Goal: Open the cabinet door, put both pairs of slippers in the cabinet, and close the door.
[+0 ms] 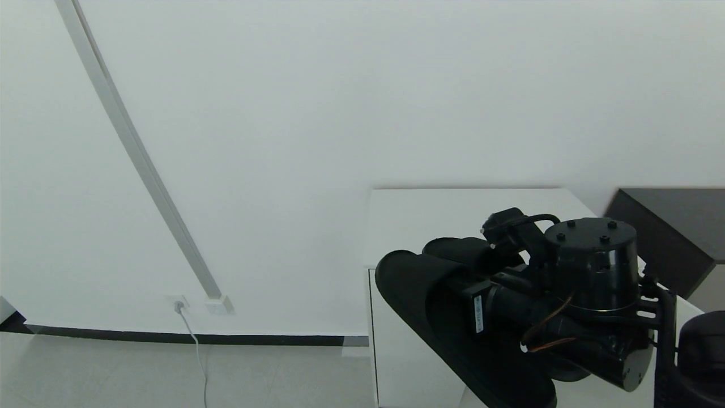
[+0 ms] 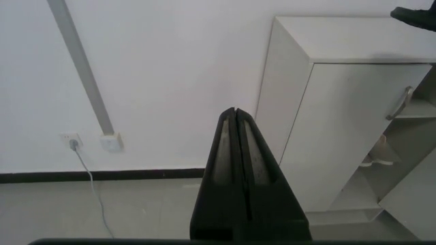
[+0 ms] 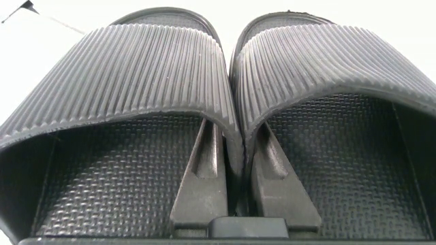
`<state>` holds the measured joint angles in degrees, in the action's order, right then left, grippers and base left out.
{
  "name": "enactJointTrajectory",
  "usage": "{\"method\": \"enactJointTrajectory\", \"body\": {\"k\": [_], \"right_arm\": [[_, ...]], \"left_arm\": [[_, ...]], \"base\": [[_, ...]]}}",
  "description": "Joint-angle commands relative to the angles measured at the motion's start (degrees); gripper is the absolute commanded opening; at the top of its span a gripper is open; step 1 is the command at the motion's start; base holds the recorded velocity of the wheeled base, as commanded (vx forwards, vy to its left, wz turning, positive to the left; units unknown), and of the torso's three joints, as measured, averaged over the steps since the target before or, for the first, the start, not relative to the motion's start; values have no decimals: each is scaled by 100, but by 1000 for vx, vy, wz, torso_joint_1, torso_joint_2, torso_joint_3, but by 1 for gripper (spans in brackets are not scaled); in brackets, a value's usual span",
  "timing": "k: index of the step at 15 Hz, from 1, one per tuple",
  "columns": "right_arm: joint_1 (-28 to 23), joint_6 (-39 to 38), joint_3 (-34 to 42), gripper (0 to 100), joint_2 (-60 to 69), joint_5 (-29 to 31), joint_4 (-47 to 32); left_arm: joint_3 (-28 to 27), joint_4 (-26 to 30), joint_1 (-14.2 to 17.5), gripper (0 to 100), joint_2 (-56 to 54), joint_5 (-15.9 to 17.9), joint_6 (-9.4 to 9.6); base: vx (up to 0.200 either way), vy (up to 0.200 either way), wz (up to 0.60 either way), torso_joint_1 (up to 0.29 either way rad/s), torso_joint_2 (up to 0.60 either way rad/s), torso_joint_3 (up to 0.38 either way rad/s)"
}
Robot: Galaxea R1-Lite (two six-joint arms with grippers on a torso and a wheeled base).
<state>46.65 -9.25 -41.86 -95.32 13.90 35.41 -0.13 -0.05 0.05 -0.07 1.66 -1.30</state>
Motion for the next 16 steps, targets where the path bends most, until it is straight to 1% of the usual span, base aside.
{"method": "enactJointTrajectory", "body": {"k": [1,16], "right_arm": [[2,-6,3,0,-48,-1,9],[-60,2,152,0,-75,-10,80]], "left_arm": [[-4,-4,4,0,7,1,-1],[-4,-4,4,0,7,1,7]], "base": [[0,-200,0,2,2,7],[0,-200,0,3,2,2]]}}
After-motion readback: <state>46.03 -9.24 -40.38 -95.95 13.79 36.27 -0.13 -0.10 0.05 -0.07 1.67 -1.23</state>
